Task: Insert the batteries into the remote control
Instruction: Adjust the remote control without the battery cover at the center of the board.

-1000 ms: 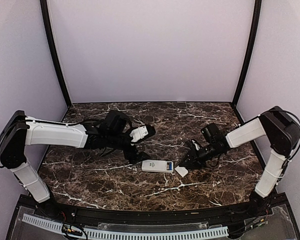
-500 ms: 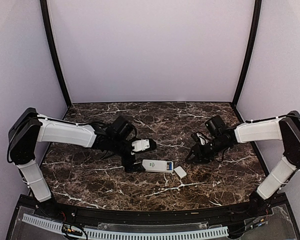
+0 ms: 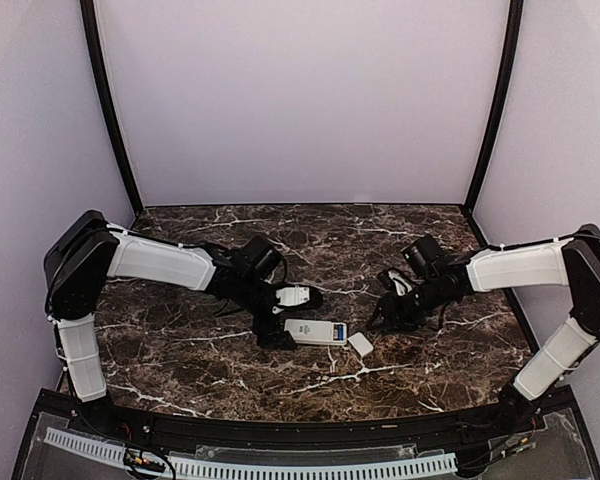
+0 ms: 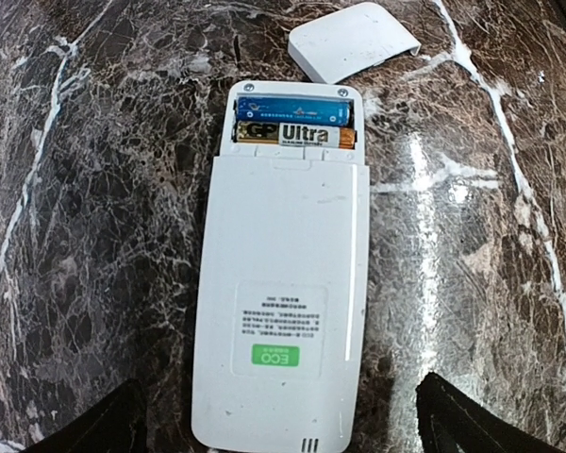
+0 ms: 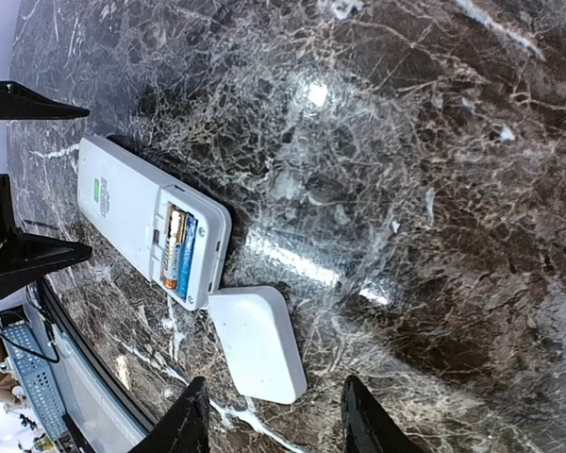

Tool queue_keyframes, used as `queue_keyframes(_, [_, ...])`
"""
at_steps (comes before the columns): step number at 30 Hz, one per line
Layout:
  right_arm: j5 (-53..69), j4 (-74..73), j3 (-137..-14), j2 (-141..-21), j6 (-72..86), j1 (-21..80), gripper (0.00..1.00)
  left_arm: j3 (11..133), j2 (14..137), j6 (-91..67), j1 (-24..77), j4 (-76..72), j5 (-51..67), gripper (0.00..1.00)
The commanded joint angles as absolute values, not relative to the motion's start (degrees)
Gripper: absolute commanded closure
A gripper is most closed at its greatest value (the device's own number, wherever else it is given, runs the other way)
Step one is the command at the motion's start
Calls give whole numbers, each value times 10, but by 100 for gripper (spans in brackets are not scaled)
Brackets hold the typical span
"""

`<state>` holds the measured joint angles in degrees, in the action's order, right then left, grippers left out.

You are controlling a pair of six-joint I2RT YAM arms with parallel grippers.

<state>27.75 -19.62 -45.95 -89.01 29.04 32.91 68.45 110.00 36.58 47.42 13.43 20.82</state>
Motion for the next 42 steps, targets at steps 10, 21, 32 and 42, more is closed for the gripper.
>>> queue_keyframes(10, [231, -129, -409, -889, 344, 354, 56, 669, 1107, 348, 502, 161, 183, 17])
queue_keyframes(21, [242, -63, -374, -896, 382, 368, 58, 673, 1118, 319, 515, 202, 183, 52])
queue_keyframes(32, [217, -77, -357, -867, 393, 370, 58, 649, 1078, 290, 533, 214, 175, 57])
queue_keyframes(42, [171, -195, -361, -778, 392, 370, 57, 662, 1073, 304, 543, 271, 154, 74])
